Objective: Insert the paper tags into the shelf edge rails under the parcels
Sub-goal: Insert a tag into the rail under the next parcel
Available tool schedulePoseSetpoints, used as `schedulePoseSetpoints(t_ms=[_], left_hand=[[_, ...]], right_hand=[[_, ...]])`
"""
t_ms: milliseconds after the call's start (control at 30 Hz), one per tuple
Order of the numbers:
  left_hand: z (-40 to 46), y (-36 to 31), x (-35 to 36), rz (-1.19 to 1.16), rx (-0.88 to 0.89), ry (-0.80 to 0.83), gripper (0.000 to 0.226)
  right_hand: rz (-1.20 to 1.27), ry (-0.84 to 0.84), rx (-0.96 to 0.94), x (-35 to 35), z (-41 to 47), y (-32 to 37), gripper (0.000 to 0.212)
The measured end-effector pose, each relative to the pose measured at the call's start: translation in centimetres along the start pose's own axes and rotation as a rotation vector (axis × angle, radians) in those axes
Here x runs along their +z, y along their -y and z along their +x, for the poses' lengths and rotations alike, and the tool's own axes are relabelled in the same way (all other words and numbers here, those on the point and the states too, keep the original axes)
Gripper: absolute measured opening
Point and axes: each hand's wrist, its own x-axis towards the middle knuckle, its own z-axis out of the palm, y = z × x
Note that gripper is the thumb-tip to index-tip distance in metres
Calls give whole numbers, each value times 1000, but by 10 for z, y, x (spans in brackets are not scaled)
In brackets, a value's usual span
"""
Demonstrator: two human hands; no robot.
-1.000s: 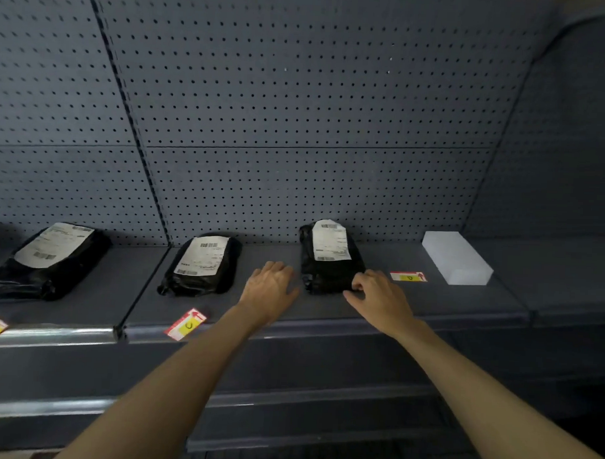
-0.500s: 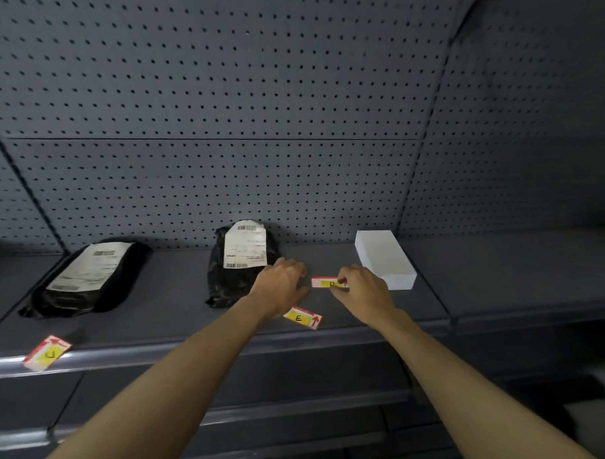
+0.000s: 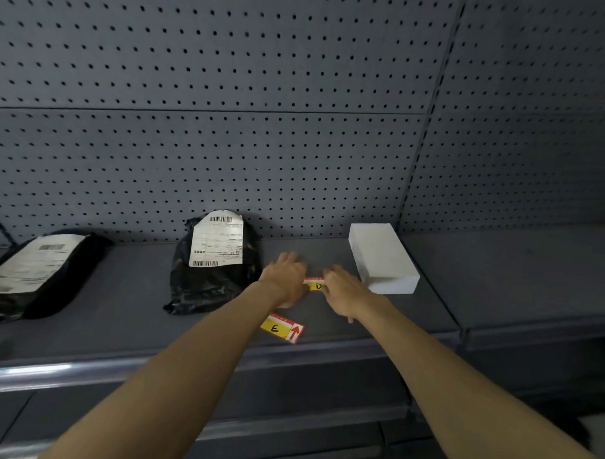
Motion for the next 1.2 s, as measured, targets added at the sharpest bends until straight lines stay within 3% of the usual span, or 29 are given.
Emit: schedulePoseSetpoints(t_ms=[300, 533, 633, 933, 1200], left_hand=[[-5, 9, 1, -274, -50, -83, 25], [-38, 30, -22, -395, 6, -191, 7], [-61, 51, -35, -413, -20, -203, 6], [-154, 127, -67, -372, -141, -278, 8], [-218, 146, -35, -454, -182, -393, 6]], right_hand=[[193, -101, 26, 2, -1, -3, 26], [325, -206, -30, -14, -13, 12, 17], [368, -225, -95, -20, -16, 37, 9], [478, -233, -263, -27, -34, 154, 17], [453, -223, -283, -3, -64, 193, 16]])
